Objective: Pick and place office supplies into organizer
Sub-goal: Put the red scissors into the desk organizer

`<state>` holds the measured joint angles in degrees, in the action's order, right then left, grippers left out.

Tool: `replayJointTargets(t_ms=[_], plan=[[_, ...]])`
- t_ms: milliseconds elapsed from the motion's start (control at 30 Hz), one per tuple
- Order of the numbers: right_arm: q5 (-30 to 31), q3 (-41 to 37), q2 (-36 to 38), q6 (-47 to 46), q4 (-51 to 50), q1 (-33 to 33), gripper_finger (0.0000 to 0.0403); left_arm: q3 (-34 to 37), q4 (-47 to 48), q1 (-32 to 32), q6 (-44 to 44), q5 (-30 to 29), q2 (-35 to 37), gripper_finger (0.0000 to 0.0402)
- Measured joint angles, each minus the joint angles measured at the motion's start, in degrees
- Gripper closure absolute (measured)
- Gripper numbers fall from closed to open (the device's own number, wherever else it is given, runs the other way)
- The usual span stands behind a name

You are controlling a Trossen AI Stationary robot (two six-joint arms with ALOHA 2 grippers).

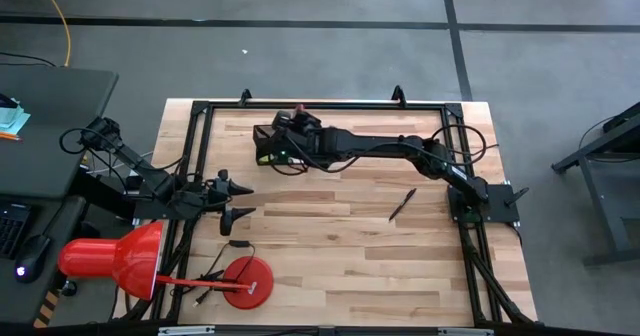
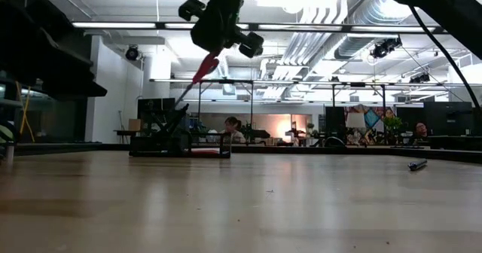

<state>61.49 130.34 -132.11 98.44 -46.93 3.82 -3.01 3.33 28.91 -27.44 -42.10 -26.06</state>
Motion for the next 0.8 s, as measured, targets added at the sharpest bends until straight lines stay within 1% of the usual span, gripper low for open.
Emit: replayJointTargets(t_ms=[200,333,433,500,600,800], plan=[[0.42,-0.02,0.0,8.37,5.76,0.53,0.0392,0.0,0.04,0.0,0.02,0.3,0.0,0.0135],[0.4,-0.02,0.0,12.3,12.62,1.05,0.039,0.0,0.04,0.0,0.02,0.3,0.0,0.0135],[-1.45,0.04,0.04,17.08,16.56,1.73,0.039,0.0,0.03,0.0,0.01,0.3,0.0,0.0135],[-1.99,0.04,-0.31,20.29,17.38,2.41,0.039,0.0,0.04,0.0,-0.03,0.3,0.0,0.0135],[-2.78,-0.04,-0.72,19.65,14.97,3.5,0.039,0.0,0.04,0.0,-0.04,0.3,-0.04,0.0135],[-8.47,-0.04,-0.7,17.27,14.52,4.08,0.0391,0.0,0.13,0.0,-0.04,0.32,-0.07,0.0135]])
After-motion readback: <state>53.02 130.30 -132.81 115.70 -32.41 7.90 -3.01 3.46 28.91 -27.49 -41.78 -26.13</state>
